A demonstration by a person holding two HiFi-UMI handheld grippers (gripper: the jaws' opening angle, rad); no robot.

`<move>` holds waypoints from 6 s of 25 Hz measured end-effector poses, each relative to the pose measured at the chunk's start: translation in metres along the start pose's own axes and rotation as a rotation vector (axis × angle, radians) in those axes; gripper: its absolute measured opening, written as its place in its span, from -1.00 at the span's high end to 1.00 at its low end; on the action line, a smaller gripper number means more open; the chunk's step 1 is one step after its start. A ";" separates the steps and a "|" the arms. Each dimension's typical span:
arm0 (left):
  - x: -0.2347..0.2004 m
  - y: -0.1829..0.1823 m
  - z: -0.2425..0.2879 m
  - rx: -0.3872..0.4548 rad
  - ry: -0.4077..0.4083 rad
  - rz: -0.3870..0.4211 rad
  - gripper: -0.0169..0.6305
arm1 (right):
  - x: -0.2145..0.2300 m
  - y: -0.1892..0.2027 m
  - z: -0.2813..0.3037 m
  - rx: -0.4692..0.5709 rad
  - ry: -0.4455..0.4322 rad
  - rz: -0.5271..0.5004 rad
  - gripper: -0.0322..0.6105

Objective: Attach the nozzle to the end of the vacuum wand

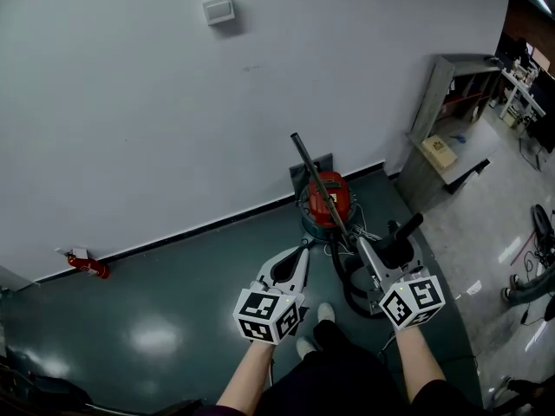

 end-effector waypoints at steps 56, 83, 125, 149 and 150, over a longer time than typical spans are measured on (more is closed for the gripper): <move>-0.115 -0.060 0.234 -0.102 -0.058 -0.017 0.93 | 0.152 0.044 0.216 -0.021 -0.038 0.105 -0.16; -0.227 -0.099 0.295 -0.173 0.001 -0.078 0.93 | 0.148 0.037 0.344 -0.052 0.045 0.099 -0.16; -0.317 -0.008 0.397 -0.170 -0.147 -0.352 0.92 | 0.169 0.050 0.500 -0.049 -0.208 0.155 -0.16; -0.321 0.019 0.443 -0.187 -0.148 -0.360 0.42 | 0.136 0.060 0.551 -0.133 -0.314 0.111 -0.16; -0.320 0.019 0.443 -0.185 -0.145 -0.361 0.42 | 0.135 0.061 0.552 -0.137 -0.315 0.110 -0.16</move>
Point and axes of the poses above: the fingertips, and each gripper's own axes: z forward along the fingers, x to its right, y out of its underside, the point moved 4 cm from there along -z, backward along the fingers, and after that the axes turned 10 degrees about -z, right-handed, at the moved point
